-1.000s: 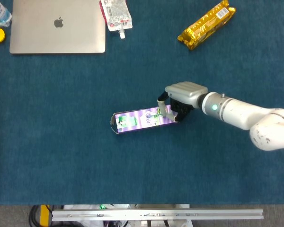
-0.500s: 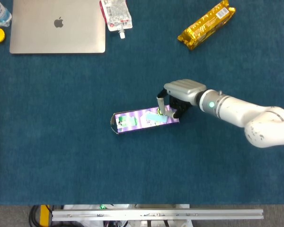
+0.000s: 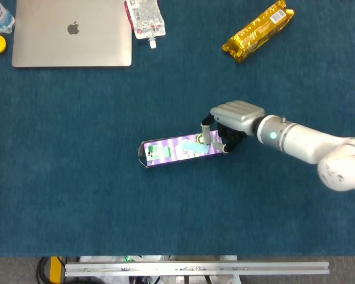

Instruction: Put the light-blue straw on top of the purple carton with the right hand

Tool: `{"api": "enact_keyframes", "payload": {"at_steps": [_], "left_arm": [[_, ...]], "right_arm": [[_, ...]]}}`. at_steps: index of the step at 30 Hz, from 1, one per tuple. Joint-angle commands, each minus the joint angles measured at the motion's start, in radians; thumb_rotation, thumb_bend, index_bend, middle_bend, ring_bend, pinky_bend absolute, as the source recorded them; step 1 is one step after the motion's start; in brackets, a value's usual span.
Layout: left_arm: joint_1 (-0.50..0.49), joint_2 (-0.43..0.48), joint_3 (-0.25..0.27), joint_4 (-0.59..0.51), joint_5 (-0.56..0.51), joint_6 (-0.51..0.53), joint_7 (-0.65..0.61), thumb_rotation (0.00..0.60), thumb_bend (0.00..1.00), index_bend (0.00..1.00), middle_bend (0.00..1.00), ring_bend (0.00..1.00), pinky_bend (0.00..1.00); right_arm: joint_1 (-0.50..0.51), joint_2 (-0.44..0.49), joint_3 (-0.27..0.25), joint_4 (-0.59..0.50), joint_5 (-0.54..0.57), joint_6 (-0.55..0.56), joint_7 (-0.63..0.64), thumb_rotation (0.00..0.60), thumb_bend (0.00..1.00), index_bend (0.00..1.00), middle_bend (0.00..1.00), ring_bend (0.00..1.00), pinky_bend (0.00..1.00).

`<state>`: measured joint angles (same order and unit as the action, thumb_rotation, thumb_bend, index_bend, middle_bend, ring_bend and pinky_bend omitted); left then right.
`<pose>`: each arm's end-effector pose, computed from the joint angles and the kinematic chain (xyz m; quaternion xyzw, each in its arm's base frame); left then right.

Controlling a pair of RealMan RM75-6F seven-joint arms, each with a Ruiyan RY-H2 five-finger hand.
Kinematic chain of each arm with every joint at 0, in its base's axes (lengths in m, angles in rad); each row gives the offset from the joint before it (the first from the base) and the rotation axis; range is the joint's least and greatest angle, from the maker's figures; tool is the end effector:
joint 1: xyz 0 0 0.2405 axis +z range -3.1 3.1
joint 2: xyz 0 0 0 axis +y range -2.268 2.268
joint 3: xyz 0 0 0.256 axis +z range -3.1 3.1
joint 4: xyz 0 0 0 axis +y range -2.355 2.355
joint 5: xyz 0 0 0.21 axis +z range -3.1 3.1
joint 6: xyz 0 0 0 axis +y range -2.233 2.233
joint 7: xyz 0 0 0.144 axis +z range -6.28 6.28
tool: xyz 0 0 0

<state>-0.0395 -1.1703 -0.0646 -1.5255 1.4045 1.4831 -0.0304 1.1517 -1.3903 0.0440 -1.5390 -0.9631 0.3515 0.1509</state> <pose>-0.3430 0.1691 0.1585 -0.5494 -0.4157 -0.3630 0.6273 -0.0922 -0.3441 -0.0429 0.8107 -0.5239 0.1964 0.1726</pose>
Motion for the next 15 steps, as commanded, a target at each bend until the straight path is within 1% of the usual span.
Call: {"api": "enact_keyframes", "payload": {"at_steps": [1,2,3,4,6,8,10,15], "left_arm": [[0.0,-0.001,0.0,0.003,0.0,0.0,-0.004,0.6,0.26,0.22,0.14,0.15,0.15],[0.0,-0.001,0.0,0.004,0.001,-0.001,-0.004,0.6,0.26,0.22,0.14,0.15,0.15],[0.0,-0.002,0.0,0.005,0.001,-0.002,-0.005,0.6,0.26,0.22,0.14,0.15,0.15],[-0.001,-0.003,0.001,0.005,0.003,-0.002,-0.006,0.6,0.26,0.22,0.14,0.15,0.15],[-0.002,-0.004,0.001,0.005,0.007,-0.001,-0.006,0.6,0.26,0.22,0.14,0.15,0.15],[-0.002,-0.005,0.002,0.004,0.01,0.0,-0.007,0.6,0.26,0.22,0.14,0.15,0.15],[-0.001,-0.005,0.003,0.004,0.012,0.002,-0.006,0.6,0.26,0.22,0.14,0.15,0.15],[0.004,-0.004,0.003,0.004,0.01,0.006,-0.01,0.6,0.26,0.21,0.14,0.15,0.15]], "right_arm": [[-0.03,0.028,-0.02,-0.042,-0.066,0.09,-0.069,0.485,0.33,0.44,1.0,1.0,1.0],[-0.037,0.032,-0.026,-0.052,-0.079,0.112,-0.085,0.443,0.35,0.42,1.0,1.0,1.0],[-0.044,0.034,-0.031,-0.062,-0.087,0.128,-0.097,0.419,0.4,0.41,1.0,1.0,1.0],[-0.051,0.038,-0.037,-0.072,-0.096,0.139,-0.109,0.403,0.46,0.4,1.0,1.0,1.0],[-0.056,0.04,-0.046,-0.08,-0.108,0.147,-0.129,0.379,0.6,0.37,1.0,1.0,1.0],[-0.062,0.037,-0.051,-0.087,-0.116,0.157,-0.145,0.374,0.67,0.36,1.0,1.0,1.0],[-0.066,0.034,-0.053,-0.094,-0.119,0.157,-0.152,0.372,0.7,0.36,1.0,1.0,1.0],[-0.073,0.014,-0.052,-0.092,-0.132,0.169,-0.175,0.372,0.71,0.36,1.0,1.0,1.0]]}}
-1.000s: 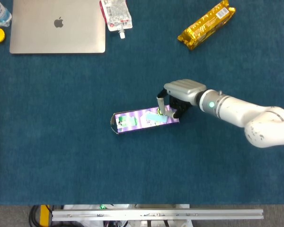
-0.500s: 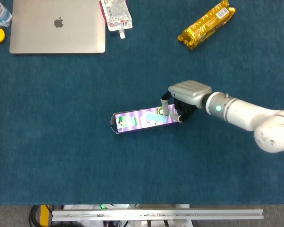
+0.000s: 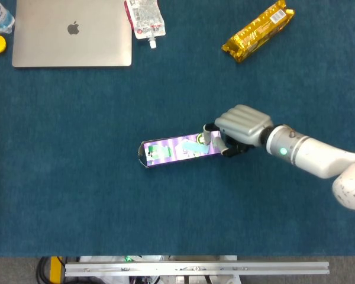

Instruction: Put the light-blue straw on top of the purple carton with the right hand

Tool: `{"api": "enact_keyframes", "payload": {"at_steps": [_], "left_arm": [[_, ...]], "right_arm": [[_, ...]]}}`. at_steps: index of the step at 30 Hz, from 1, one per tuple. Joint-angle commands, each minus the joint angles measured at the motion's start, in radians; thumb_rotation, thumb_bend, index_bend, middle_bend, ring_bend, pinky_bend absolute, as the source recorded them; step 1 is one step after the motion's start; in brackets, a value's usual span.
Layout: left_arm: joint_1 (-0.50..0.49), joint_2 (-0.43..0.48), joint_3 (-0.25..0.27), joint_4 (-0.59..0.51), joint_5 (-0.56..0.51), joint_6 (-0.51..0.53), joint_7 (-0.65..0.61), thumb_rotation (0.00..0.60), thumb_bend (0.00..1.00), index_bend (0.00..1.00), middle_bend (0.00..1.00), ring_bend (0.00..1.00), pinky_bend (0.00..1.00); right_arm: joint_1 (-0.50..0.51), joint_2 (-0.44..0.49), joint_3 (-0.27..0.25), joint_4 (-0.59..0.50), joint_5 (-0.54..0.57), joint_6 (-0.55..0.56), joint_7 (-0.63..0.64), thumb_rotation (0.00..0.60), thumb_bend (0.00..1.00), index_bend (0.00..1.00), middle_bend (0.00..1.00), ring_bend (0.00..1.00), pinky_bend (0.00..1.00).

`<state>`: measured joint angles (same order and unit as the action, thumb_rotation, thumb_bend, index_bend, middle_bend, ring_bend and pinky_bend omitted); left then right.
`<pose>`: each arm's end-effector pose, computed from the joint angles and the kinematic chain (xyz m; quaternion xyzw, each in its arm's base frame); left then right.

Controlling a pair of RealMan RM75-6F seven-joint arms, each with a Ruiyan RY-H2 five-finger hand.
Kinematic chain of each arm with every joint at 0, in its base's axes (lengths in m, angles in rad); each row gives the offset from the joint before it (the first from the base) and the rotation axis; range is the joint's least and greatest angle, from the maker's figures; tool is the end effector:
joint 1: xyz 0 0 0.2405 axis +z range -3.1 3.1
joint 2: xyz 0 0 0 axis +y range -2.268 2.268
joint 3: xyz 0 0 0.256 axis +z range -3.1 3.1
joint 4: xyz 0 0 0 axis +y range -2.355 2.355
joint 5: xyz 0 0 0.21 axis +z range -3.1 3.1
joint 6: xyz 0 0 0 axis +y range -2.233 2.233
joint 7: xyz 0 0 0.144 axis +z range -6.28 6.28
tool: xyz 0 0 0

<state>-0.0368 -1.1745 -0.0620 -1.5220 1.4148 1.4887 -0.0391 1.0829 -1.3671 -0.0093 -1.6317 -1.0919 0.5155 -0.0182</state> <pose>-0.3423 0.1679 0.1572 -0.5499 -0.4160 -0.3675 0.6241 -0.1022 -0.3204 -0.0355 0.8588 -0.4228 0.2186 0.1893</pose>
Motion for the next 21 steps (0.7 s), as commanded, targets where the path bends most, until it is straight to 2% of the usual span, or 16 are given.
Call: {"api": "enact_keyframes", "payload": {"at_steps": [1,8,21], "left_arm": [[0.001,0.001,0.0,0.0,0.001,0.002,-0.002,0.6,0.26,0.21,0.14,0.15,0.15],[0.006,0.001,0.002,0.003,0.001,0.005,-0.005,0.6,0.26,0.21,0.14,0.15,0.15],[0.007,-0.002,0.002,0.01,0.001,0.002,-0.008,0.6,0.26,0.21,0.14,0.15,0.15]], "right_arm": [[-0.004,-0.012,0.004,0.001,-0.002,0.005,-0.007,0.372,0.71,0.36,1.0,1.0,1.0],[0.002,-0.039,0.009,0.013,0.006,-0.013,-0.024,0.372,0.71,0.36,1.0,1.0,1.0],[-0.014,-0.016,-0.004,-0.019,0.008,0.006,-0.062,0.372,0.72,0.36,1.0,1.0,1.0]]}}
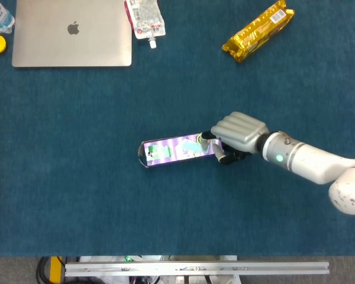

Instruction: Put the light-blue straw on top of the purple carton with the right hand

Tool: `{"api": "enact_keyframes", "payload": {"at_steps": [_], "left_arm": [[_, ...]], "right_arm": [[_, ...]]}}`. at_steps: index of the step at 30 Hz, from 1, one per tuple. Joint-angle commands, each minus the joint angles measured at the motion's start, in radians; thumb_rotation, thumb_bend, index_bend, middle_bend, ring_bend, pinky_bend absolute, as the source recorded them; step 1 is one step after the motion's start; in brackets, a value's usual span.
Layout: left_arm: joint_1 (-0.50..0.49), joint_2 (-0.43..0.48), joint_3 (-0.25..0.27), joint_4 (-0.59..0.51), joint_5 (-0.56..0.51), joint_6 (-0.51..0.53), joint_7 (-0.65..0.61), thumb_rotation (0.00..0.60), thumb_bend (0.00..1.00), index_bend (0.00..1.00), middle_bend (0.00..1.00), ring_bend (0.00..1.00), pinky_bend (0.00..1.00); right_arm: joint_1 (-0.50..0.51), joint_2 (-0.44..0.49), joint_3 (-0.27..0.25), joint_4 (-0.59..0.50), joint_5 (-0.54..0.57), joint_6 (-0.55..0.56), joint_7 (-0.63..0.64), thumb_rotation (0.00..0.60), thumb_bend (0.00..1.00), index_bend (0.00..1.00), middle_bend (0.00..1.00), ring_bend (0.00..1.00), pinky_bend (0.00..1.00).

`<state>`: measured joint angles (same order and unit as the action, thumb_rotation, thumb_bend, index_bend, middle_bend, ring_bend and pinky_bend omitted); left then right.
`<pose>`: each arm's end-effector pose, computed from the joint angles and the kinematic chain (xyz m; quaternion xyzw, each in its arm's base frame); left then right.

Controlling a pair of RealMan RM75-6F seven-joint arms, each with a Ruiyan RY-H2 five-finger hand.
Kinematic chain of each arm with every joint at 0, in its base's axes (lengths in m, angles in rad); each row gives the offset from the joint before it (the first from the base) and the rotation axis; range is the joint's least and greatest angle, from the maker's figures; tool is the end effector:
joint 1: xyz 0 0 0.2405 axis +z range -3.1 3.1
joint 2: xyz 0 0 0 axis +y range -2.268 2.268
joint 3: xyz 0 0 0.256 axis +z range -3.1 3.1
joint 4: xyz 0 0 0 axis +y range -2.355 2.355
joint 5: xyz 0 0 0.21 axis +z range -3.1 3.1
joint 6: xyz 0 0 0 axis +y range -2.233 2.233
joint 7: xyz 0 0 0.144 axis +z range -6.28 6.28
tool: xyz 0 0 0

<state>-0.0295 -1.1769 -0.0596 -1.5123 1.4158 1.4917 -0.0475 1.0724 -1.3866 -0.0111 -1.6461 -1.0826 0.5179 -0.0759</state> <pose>-0.3450 0.1649 0.1575 -0.5480 -0.4176 -0.3661 0.6255 -0.1016 -0.3107 -0.0428 0.8675 -0.4111 0.2128 0.1820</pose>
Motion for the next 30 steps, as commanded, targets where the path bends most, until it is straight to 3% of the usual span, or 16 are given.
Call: {"api": "enact_keyframes", "payload": {"at_steps": [1,30], "left_arm": [[-0.001,0.0,0.0,0.0,0.0,-0.001,0.0,0.6,0.26,0.21,0.14,0.15,0.15],[-0.001,-0.004,0.0,0.002,-0.001,-0.006,0.006,0.6,0.26,0.21,0.14,0.15,0.15]], "right_arm": [[-0.005,0.007,-0.005,-0.007,0.001,0.003,-0.007,0.373,0.72,0.36,1.0,1.0,1.0],[-0.022,0.015,-0.015,-0.025,0.028,0.017,-0.05,0.372,0.72,0.36,1.0,1.0,1.0]]}}
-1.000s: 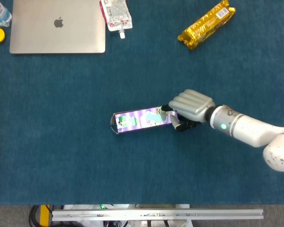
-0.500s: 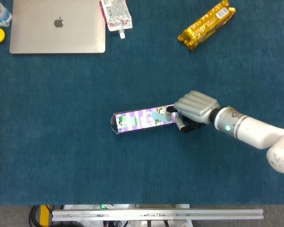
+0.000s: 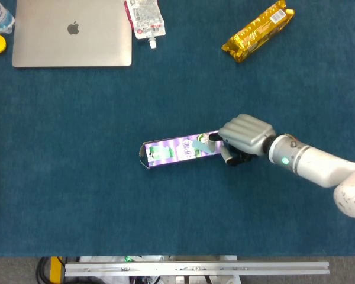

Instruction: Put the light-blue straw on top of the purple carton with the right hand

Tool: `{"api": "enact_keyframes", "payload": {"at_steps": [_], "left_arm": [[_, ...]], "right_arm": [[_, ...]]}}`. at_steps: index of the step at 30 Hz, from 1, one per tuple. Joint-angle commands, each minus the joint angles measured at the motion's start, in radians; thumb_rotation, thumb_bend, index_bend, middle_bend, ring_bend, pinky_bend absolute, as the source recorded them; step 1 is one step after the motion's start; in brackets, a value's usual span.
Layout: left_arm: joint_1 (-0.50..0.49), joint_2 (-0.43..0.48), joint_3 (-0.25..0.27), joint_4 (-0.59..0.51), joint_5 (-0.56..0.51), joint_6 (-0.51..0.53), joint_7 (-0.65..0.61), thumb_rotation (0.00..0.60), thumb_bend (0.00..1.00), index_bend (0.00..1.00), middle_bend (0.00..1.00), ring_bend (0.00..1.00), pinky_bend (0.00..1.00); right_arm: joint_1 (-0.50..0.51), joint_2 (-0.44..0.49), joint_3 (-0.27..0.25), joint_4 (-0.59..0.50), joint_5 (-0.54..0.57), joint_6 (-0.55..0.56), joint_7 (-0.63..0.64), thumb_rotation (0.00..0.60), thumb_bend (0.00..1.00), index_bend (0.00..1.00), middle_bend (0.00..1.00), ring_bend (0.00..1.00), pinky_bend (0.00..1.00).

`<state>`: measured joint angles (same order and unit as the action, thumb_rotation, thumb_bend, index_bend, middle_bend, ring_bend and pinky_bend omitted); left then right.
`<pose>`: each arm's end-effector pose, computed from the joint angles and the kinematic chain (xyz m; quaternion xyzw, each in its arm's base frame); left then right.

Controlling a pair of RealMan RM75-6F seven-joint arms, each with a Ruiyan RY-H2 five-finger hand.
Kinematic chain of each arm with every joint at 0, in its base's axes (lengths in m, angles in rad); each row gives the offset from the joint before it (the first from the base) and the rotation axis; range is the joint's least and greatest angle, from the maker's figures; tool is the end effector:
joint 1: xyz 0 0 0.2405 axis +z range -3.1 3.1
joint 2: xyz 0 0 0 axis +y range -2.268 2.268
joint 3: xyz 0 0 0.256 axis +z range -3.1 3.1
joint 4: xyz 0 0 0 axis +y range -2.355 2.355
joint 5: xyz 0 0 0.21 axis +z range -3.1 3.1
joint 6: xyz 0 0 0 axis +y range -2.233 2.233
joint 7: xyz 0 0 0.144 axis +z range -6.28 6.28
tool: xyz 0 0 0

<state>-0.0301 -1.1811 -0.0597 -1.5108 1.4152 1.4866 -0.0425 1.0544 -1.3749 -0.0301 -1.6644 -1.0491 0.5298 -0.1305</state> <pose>-0.3452 0.1651 0.1556 -0.5494 -0.4187 -0.3639 0.6249 -0.1128 -0.3059 -0.0402 0.8683 -0.4108 0.2003 0.1930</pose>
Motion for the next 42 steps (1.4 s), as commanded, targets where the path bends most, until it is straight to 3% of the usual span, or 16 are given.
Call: {"api": "enact_keyframes", "payload": {"at_steps": [1,42], "left_arm": [[0.0,0.0,0.0,0.0,-0.001,-0.001,0.001,0.6,0.26,0.21,0.14,0.15,0.15],[-0.002,-0.003,-0.002,-0.004,0.0,-0.001,0.01,0.6,0.26,0.21,0.14,0.15,0.15]], "right_arm": [[-0.007,0.006,0.006,-0.011,-0.011,0.006,0.007,0.372,0.72,0.36,1.0,1.0,1.0],[-0.024,0.026,0.003,-0.011,-0.019,-0.012,0.014,0.373,0.73,0.36,1.0,1.0,1.0]]}}
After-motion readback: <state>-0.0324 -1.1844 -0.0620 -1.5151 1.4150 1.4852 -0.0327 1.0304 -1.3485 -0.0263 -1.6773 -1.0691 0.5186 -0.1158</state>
